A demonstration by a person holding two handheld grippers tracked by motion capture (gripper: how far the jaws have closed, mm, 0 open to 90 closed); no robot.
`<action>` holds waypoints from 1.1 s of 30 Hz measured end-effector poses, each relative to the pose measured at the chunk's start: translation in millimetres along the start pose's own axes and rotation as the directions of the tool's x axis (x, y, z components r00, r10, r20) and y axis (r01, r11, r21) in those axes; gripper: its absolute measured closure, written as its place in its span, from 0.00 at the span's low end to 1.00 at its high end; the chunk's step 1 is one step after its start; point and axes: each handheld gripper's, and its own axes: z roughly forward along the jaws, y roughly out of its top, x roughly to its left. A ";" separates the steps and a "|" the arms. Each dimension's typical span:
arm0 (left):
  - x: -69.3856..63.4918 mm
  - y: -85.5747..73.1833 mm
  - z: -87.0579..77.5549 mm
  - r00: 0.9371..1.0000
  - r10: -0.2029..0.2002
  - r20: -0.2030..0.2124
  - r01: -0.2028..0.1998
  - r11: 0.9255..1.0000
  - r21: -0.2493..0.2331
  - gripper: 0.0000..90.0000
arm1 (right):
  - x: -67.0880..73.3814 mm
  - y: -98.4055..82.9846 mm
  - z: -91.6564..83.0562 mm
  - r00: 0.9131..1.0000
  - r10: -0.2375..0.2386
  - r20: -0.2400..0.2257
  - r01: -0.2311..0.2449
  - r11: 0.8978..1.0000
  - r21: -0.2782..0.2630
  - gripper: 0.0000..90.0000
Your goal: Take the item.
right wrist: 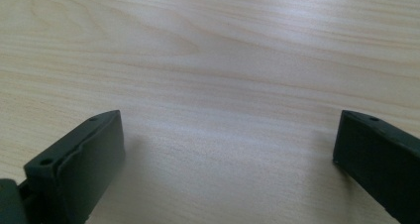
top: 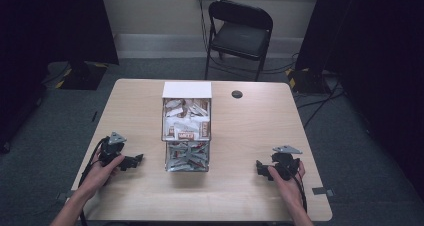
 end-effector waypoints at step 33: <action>0.0 0.0 0.0 1.000 0.000 0.000 0.000 1.000 0.000 0.00 | 1.2 6.3 -18.3 0.998 -0.004 -0.067 0.000 0.999 -0.049 0.23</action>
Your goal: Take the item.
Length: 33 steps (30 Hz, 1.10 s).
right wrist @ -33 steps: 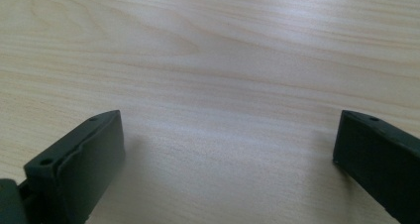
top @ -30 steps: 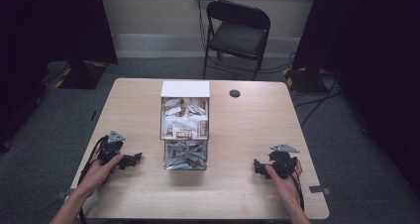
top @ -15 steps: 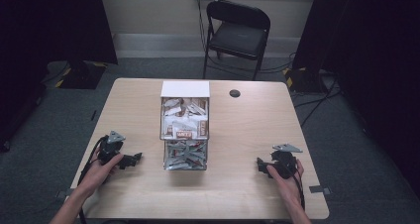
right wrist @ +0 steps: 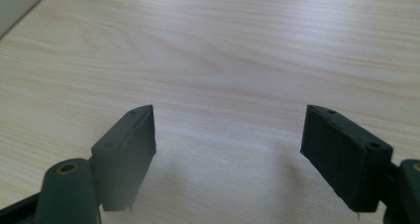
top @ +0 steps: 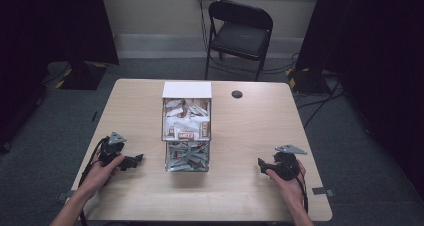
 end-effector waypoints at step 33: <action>-0.1 0.0 -0.1 1.000 -0.001 0.001 0.001 1.000 0.001 0.00 | 43.5 21.7 -34.0 0.962 -0.095 -0.256 0.070 0.992 -0.104 0.55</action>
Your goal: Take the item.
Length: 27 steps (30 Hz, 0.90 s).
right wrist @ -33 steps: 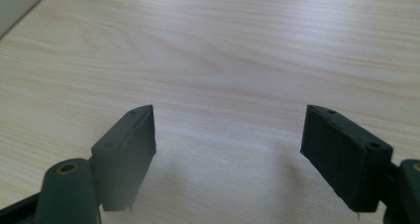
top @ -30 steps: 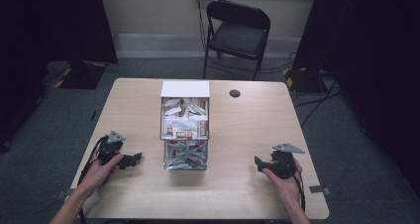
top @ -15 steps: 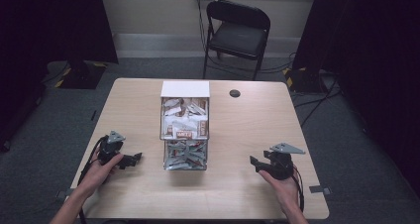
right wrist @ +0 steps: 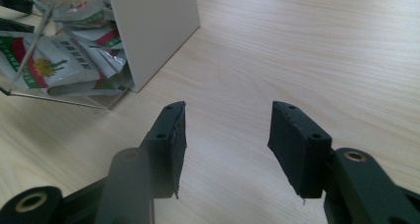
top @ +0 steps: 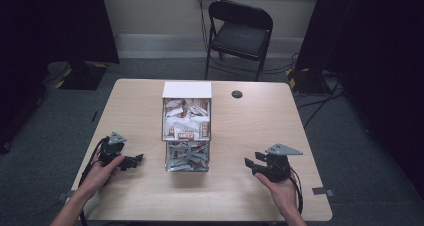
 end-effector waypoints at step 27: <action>0.0 0.0 0.0 1.000 0.000 0.000 0.000 1.000 0.000 0.00 | 53.3 23.0 8.9 0.982 -0.105 -0.156 0.104 0.994 -0.020 0.65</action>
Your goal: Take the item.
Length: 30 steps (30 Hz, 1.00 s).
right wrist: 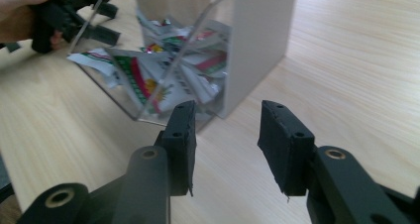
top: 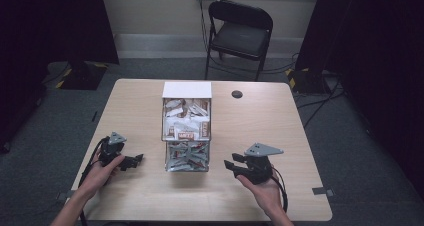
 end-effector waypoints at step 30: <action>0.0 0.0 0.0 1.000 0.000 0.000 0.000 1.000 0.000 0.00 | 56.3 27.4 49.2 0.978 -0.112 -0.175 0.113 0.994 -0.006 0.69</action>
